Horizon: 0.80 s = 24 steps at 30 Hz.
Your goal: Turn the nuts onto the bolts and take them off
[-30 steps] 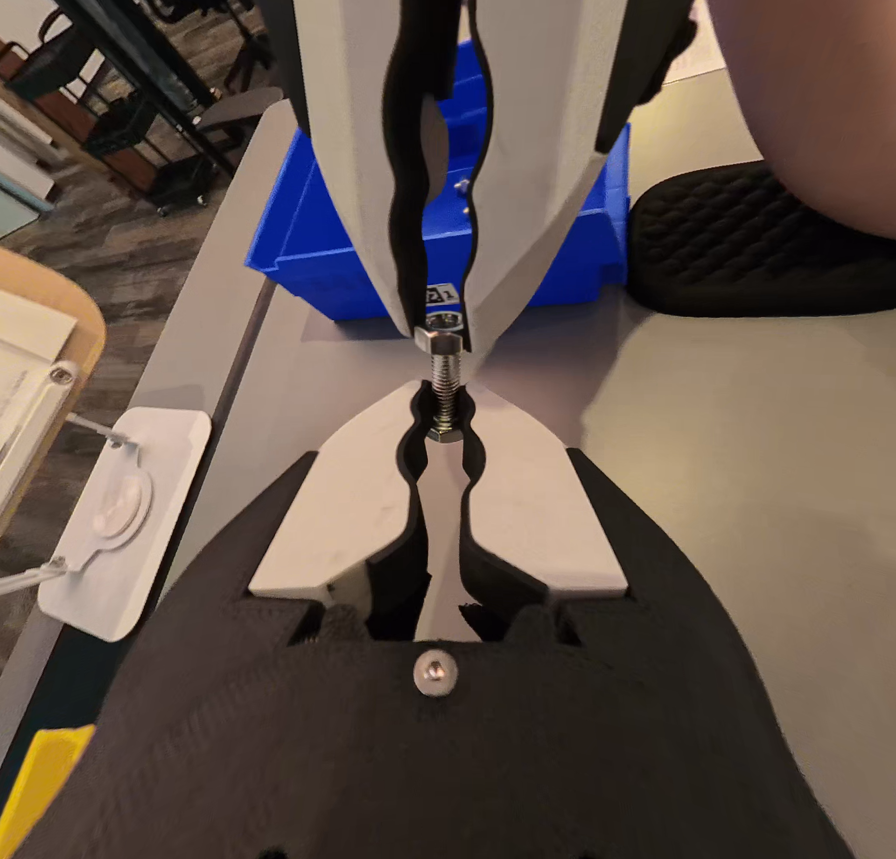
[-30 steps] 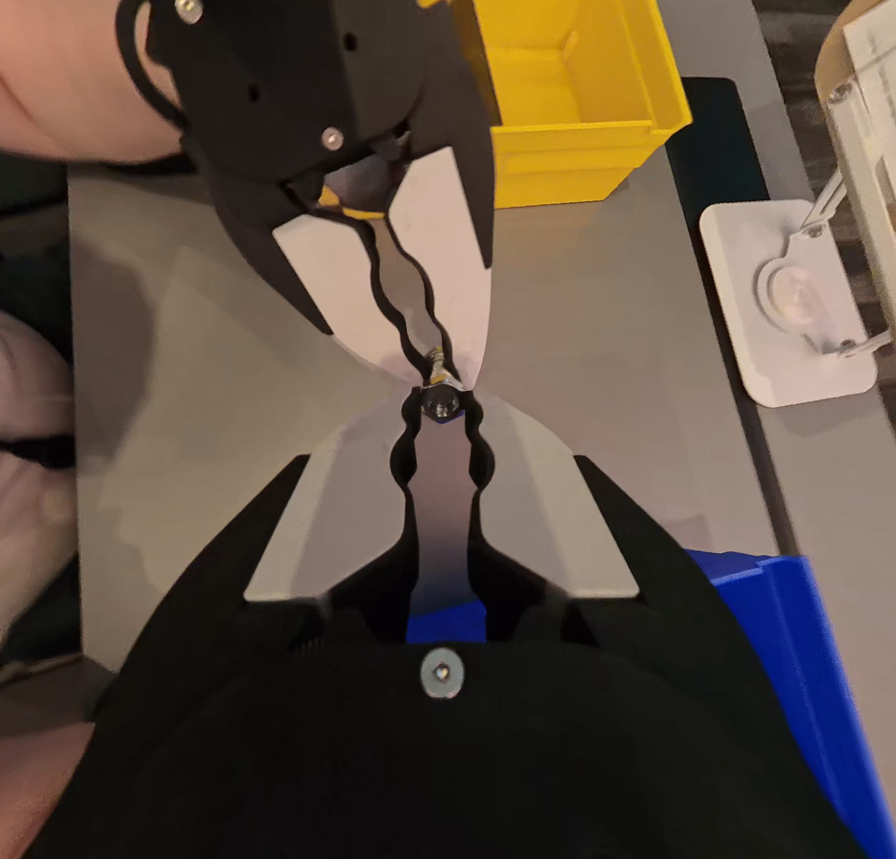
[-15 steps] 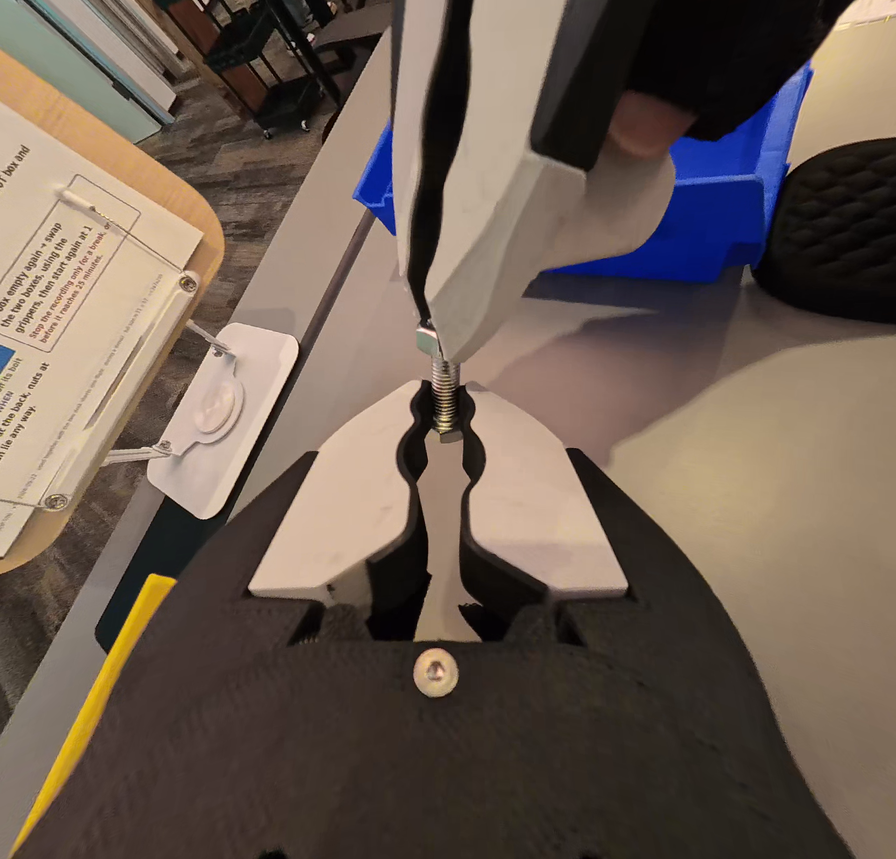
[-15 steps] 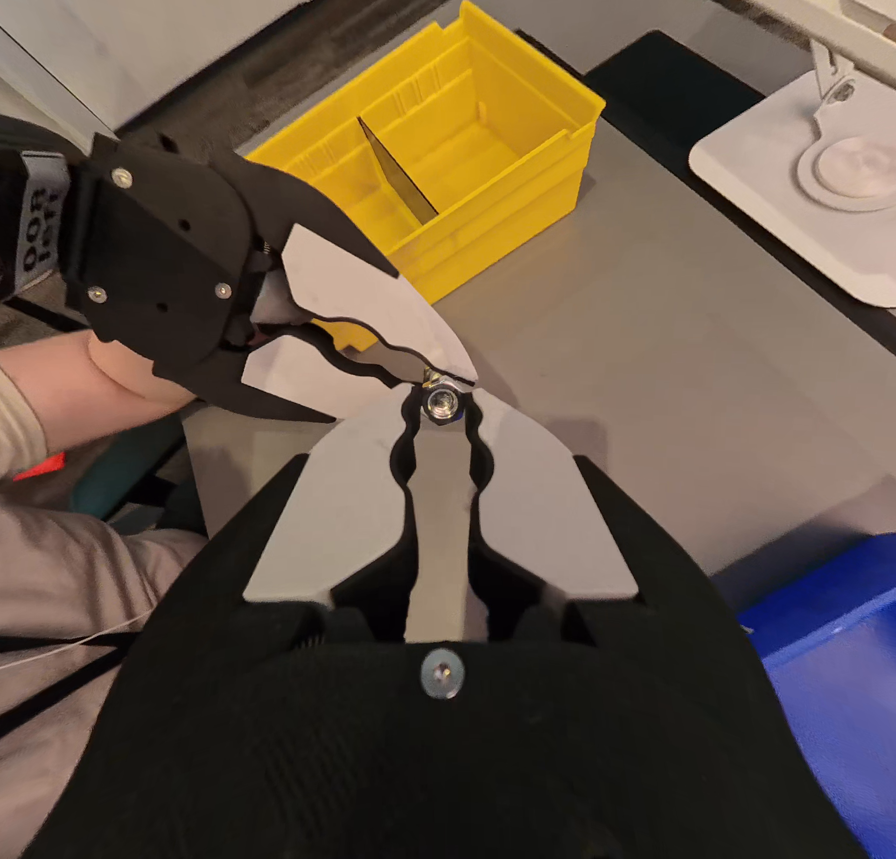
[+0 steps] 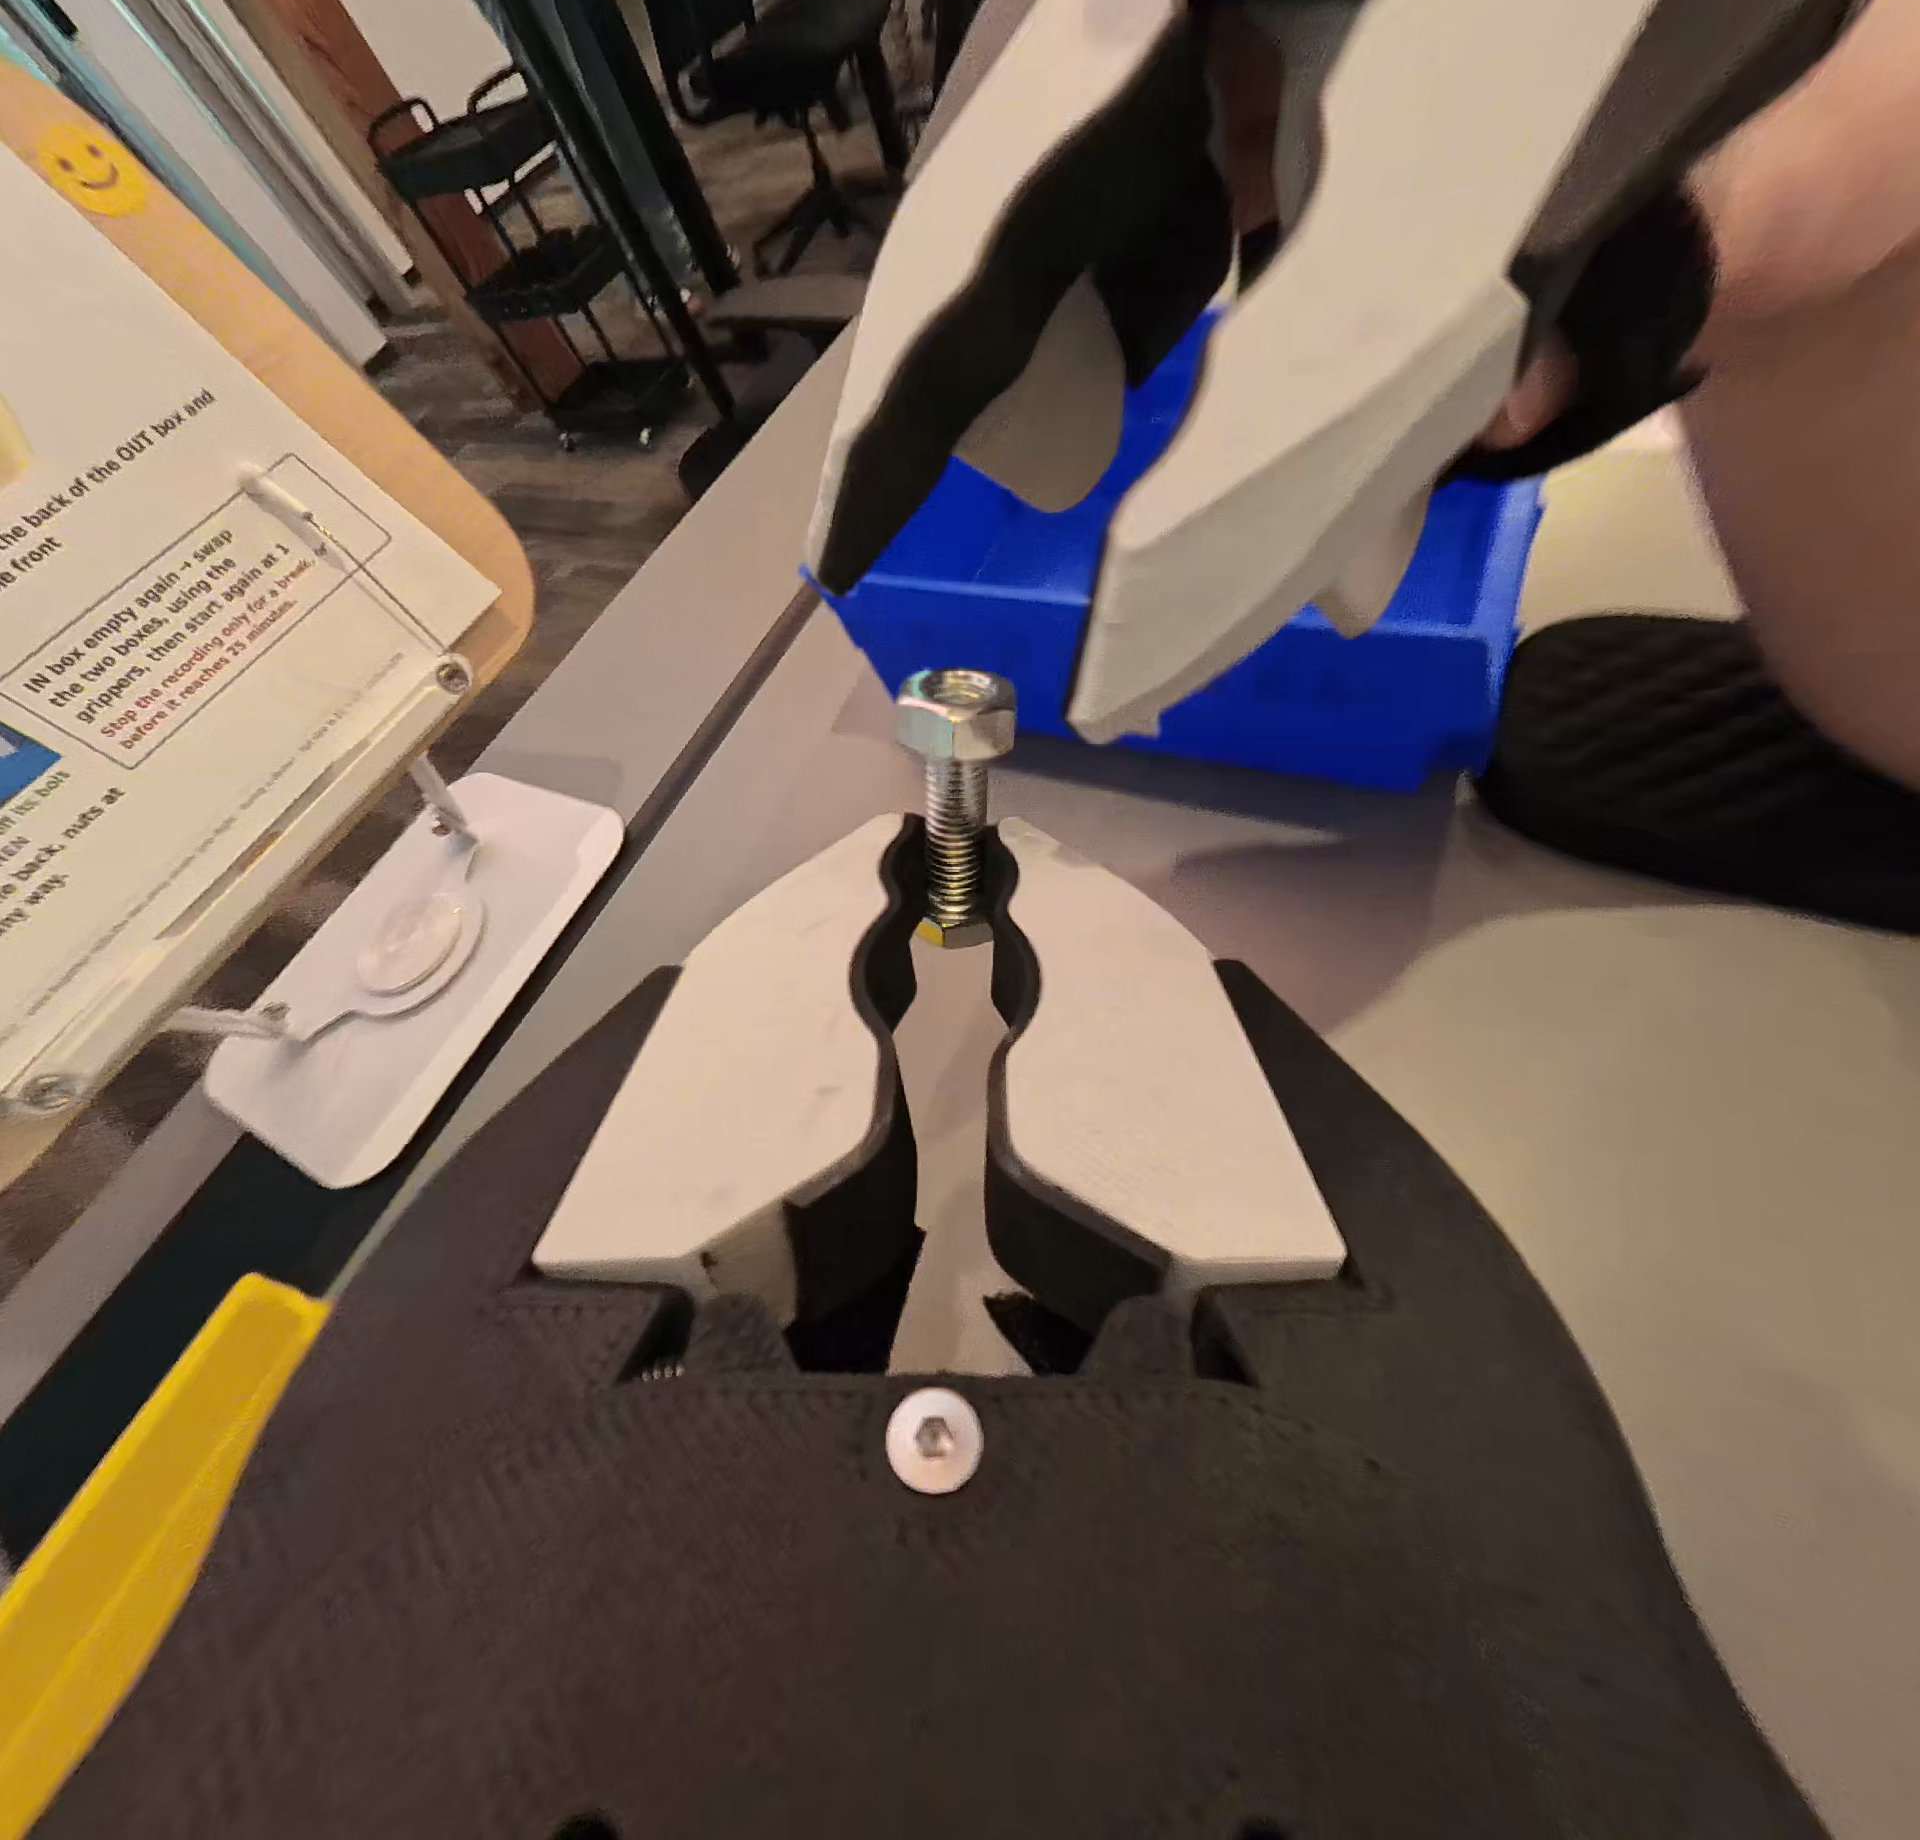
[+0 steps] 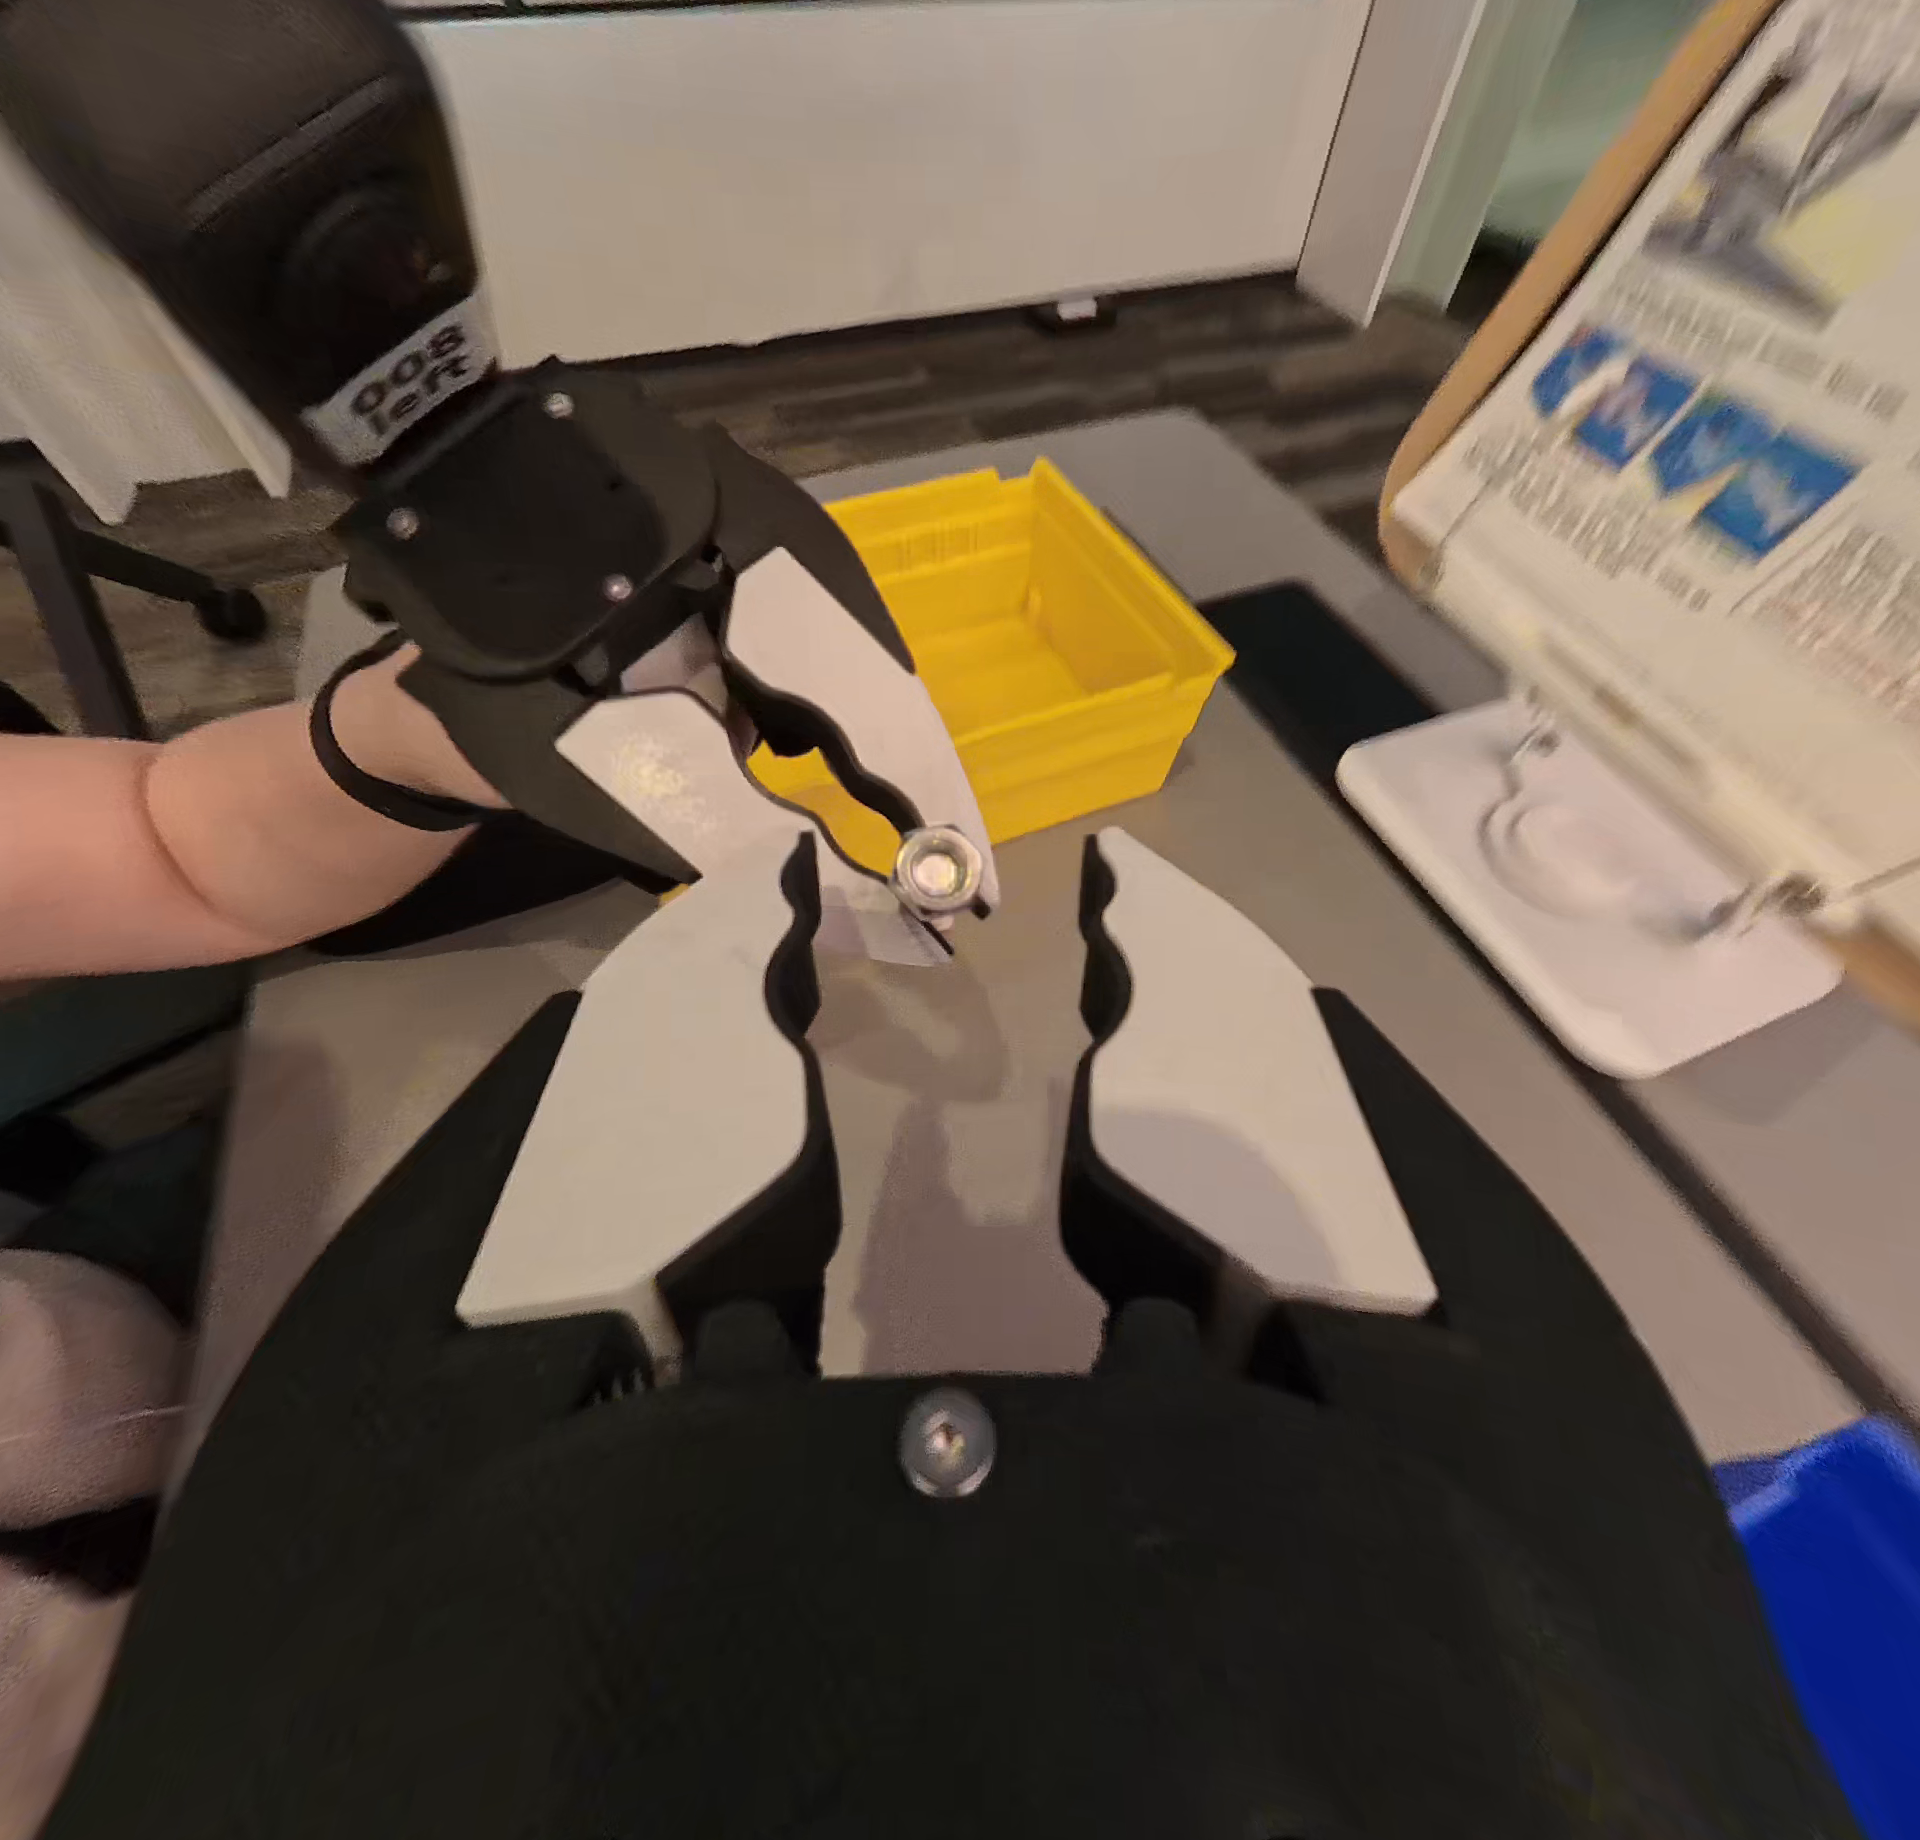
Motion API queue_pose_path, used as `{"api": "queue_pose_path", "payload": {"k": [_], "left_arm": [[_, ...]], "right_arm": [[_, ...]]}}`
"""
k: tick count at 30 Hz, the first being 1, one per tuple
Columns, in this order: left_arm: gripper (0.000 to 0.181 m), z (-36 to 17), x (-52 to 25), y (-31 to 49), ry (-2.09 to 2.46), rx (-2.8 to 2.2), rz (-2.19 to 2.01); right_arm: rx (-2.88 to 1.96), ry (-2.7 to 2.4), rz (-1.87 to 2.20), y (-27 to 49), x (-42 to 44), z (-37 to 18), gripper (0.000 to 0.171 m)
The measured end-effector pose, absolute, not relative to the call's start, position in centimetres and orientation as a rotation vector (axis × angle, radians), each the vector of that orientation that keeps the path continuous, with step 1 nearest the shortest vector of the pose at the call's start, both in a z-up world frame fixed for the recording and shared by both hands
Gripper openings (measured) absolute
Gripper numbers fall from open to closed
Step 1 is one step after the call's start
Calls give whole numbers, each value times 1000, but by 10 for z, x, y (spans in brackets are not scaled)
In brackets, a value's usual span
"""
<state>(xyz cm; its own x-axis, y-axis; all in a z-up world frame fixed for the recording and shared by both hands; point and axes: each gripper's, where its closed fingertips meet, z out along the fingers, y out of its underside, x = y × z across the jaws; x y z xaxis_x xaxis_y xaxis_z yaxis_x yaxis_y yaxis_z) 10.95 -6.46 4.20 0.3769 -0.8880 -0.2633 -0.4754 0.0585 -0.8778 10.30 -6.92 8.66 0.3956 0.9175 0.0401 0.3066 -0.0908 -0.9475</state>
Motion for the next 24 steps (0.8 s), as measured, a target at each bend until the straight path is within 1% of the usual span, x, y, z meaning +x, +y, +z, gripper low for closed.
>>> {"api": "queue_pose_path", "payload": {"k": [2, 7, 10, 13, 18, 20, 24], "left_arm": [[10, 54, 109, -68, 1204, -1554, -614], [9, 83, 110, -86, 1142, -1443, -923], [9, 87, 108, -86, 1121, -1428, -933], [9, 91, 97, -73, 1041, -1441, -889], [9, 97, 84, -62, 961, -1456, -954], [10, 98, 88, -67, 984, -1437, -960], [9, 97, 109, -95, 1108, -1375, -1077]], "right_arm": [[-1460, -1165, 707, -74, 98, 96, 64], [-1218, -1159, 779, -94, 78, 114, 74], [-1186, -1163, 830, -105, 68, 116, 77], [-1261, -1134, 807, -103, 65, 115, 83], [-1297, -1121, 845, -109, 64, 118, 80], [-1263, -1062, 797, -99, 67, 122, 87], [-1158, -1045, 969, -110, 54, 125, 100]]}}
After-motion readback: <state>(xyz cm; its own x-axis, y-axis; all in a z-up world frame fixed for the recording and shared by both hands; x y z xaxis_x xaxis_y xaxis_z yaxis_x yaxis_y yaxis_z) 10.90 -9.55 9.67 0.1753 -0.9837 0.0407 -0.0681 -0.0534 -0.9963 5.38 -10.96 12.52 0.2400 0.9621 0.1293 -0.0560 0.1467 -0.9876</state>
